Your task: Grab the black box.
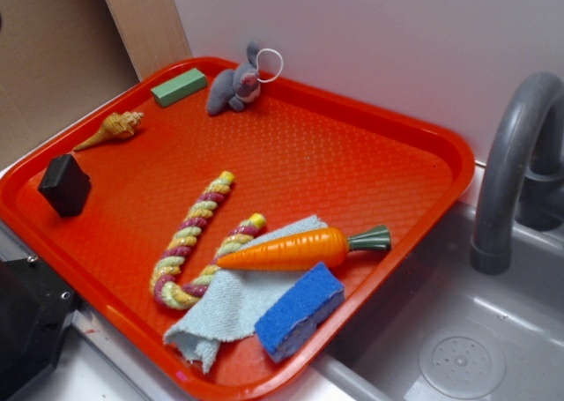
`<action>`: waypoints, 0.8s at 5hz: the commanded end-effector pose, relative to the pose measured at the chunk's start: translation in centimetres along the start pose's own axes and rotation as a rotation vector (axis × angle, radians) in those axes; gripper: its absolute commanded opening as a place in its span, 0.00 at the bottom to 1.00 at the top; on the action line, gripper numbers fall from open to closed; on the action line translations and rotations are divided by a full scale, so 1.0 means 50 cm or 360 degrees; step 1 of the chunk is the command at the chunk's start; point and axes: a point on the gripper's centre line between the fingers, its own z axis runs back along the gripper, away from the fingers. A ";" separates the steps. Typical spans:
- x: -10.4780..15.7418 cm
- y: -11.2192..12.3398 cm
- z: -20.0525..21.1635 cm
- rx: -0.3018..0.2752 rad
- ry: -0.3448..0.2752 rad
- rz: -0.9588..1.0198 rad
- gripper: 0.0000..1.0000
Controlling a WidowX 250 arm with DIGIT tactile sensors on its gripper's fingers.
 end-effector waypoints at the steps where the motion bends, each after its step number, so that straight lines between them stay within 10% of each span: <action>1: 0.000 0.000 0.000 0.0000 0.0000 0.0000 1.00; 4: 0.110 0.210 -0.147 0.0061 -0.0019 0.0777 1.00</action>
